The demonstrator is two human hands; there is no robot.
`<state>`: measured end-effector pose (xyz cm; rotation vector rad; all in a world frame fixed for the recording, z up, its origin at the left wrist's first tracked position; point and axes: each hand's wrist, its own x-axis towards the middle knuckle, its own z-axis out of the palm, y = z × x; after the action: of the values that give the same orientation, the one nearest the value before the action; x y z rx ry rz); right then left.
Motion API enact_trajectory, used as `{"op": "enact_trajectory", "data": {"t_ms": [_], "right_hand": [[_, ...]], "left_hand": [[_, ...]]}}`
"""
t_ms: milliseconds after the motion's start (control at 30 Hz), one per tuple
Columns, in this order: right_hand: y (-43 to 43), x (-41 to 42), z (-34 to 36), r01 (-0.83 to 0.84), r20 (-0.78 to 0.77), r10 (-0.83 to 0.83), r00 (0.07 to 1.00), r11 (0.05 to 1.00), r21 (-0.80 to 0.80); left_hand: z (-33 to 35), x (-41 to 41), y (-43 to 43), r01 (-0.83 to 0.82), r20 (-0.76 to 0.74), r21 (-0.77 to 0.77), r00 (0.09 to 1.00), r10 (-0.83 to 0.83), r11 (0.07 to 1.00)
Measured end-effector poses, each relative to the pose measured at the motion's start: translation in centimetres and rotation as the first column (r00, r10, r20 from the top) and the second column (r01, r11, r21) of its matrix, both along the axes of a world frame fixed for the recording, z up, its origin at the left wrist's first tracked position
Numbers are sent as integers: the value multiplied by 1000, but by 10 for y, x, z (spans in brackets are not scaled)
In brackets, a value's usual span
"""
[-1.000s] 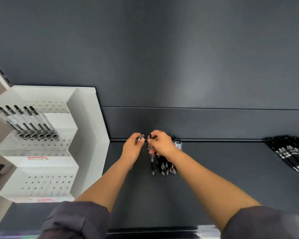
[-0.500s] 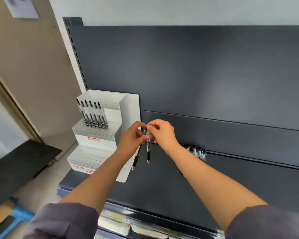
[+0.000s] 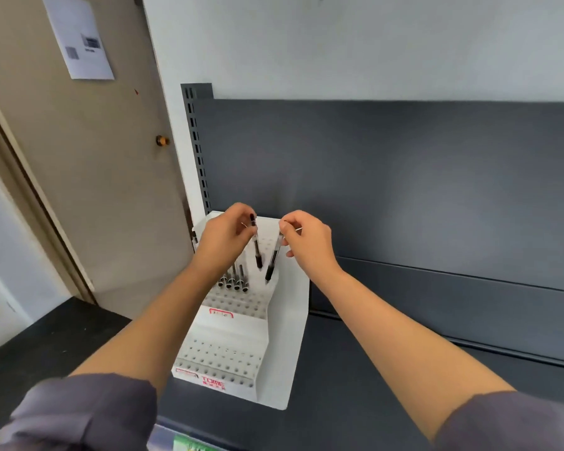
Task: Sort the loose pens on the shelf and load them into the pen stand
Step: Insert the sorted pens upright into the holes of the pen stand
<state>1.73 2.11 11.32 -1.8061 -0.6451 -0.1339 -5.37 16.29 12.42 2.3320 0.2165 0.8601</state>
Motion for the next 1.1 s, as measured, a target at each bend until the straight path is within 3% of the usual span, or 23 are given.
{"op": "enact_trajectory", "data": {"t_ms": [267, 433, 700, 867, 1100], "right_hand": [[32, 6, -7, 90, 88, -80, 993, 989, -119], [37, 9, -10, 138, 136, -110, 985, 964, -225], [42, 3, -25, 255, 355, -72, 932, 827, -500], [43, 0, -28, 292, 441, -58, 896, 824, -486], [47, -6, -31, 369, 491, -116, 863, 808, -459]], "left_hand": [[-23, 19, 29, 15, -30, 4, 999, -15, 1000], [-36, 26, 32, -26, -66, 282, 997, 46, 959], [-49, 23, 34, -33, -50, 395, 997, 57, 918], [-47, 19, 41, -55, 4, 354, 998, 57, 934], [-45, 19, 36, -94, -65, 383, 990, 128, 919]]}}
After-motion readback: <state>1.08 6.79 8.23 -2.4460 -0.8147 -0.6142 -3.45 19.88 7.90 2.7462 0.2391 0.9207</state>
